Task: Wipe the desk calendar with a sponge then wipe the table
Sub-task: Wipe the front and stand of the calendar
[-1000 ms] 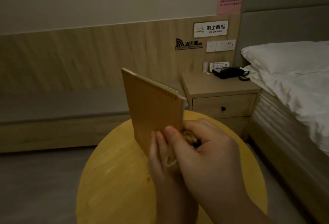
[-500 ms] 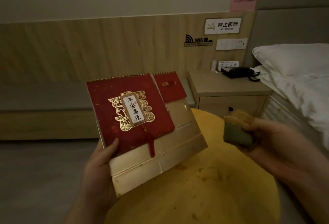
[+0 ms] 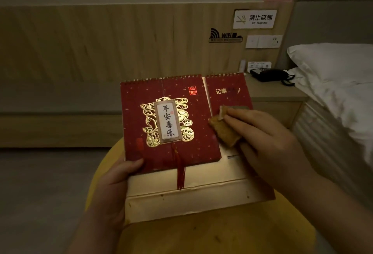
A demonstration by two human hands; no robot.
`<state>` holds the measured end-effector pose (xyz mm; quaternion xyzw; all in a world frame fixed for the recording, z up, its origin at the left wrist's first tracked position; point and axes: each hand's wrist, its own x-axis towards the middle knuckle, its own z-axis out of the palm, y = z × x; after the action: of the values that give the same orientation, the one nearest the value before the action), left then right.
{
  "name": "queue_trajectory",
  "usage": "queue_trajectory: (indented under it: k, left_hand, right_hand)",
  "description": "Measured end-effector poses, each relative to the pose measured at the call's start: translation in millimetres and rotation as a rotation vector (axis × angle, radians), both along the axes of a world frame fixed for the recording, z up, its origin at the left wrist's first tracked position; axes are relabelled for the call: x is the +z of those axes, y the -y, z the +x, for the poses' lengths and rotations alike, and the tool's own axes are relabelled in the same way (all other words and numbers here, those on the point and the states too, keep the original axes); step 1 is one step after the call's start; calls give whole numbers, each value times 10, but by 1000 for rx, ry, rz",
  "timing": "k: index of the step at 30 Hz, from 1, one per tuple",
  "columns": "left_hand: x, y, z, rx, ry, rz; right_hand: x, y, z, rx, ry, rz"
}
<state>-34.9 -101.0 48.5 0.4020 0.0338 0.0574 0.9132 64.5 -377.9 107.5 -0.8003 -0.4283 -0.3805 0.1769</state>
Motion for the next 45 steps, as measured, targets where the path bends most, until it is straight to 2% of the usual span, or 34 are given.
queue_trajectory:
  k: [4,9,13,16,27,32,37,41,45]
  left_hand:
    - [-6,14,26,8,0,6]
    - [-38,-17,42,31,-12,6]
    - [-23,-29,15,51,5,95]
    - [-23,6,12,63,39,163]
    - [-61,-54,45,7,75,142]
    - [-108,-95,72,40,68,136]
    - [-138,-121,79,109,15,141]
    - [-122,-93,83,69,42,161]
    - [-169,-89,75,61,44,149]
  right_hand:
    - [-101,53,-99,-12,-1,35]
    - [-452,237,-387,106,-20,3]
    - [-692,379,-500,164,-41,-28]
    - [-654,391,-437,146,-22,-32]
    - [-80,-12,-2,68,6,17]
    - [-168,20,-186,53,-68,29]
    - [-548,214,-532,100,-168,4]
    - [-641,289,-588,126,-152,7]
    - [-445,226,-411,86,-114,16]
